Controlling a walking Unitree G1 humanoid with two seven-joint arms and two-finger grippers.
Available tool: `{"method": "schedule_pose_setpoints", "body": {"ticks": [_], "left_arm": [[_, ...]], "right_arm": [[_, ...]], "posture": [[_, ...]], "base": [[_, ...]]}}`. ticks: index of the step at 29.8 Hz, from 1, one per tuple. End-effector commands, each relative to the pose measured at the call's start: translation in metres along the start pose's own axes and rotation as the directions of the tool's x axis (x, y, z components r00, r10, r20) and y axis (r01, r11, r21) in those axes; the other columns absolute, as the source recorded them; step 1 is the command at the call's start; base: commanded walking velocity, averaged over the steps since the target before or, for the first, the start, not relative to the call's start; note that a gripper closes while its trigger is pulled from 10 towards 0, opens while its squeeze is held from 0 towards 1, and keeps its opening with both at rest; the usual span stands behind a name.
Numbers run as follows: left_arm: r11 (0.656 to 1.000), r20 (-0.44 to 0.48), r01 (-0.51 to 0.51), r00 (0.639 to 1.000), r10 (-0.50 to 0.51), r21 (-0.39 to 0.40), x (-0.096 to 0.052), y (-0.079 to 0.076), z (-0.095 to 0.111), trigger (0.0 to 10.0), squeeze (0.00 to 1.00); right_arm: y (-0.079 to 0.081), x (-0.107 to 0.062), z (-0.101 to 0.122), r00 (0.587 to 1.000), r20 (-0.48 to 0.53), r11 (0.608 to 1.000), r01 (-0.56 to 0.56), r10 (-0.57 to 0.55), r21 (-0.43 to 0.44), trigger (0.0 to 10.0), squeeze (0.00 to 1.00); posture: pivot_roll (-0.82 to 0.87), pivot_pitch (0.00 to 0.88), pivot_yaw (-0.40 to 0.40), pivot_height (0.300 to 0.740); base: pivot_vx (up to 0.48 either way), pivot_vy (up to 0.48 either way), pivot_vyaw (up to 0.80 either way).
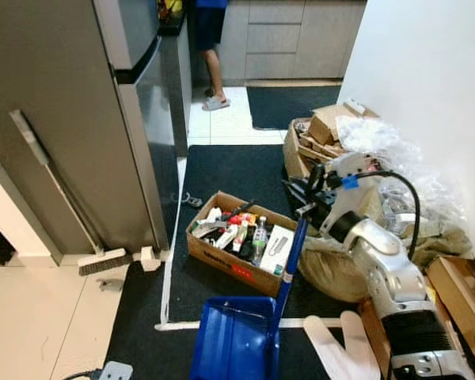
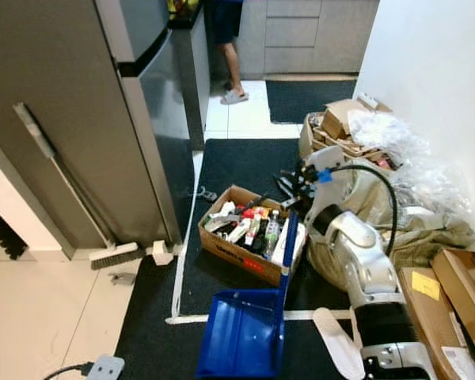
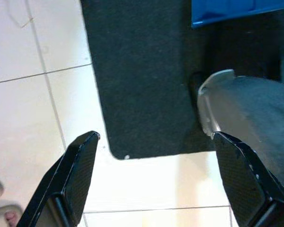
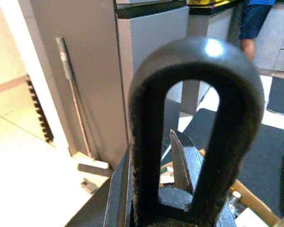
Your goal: Sweep floor
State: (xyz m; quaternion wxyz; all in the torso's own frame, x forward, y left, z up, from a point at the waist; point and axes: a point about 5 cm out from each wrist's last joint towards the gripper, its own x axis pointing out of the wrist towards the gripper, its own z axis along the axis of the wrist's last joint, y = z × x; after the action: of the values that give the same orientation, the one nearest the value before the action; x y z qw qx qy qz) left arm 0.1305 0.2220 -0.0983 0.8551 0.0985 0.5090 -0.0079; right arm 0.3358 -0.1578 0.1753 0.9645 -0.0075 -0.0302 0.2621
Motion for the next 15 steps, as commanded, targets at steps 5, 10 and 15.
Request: {"method": "schedule_pose_setpoints", "body": {"ticks": [5,10,15], "left_arm": [[1.0,0.004,0.005,1.0,-0.005,0.01,0.0,0.0,0.001,10.0,0.0],[1.0,0.007,0.006,1.0,-0.006,0.018,0.0,0.0,0.001,10.0,0.0],[1.0,0.008,0.006,1.0,-0.007,0.019,0.0,-0.001,0.0,10.0,0.0]], "right_arm": [[-0.002,-0.006,-0.032,0.988,-0.111,0.993,0.114,-0.11,0.029,10.0,0.0],[0.003,-0.009,-0.06,0.954,-0.221,0.974,0.219,-0.203,0.051,10.0,0.0],[0.004,-0.01,-0.065,0.946,-0.243,0.968,0.239,-0.215,0.072,10.0,0.0]], "posture": [[0.01,0.006,0.007,0.74],[0.01,0.012,0.006,0.74],[0.01,0.013,0.007,0.74]], "base": [[0.0,0.0,-0.8],[0.0,0.0,-0.8],[0.0,0.0,-0.8]]}}
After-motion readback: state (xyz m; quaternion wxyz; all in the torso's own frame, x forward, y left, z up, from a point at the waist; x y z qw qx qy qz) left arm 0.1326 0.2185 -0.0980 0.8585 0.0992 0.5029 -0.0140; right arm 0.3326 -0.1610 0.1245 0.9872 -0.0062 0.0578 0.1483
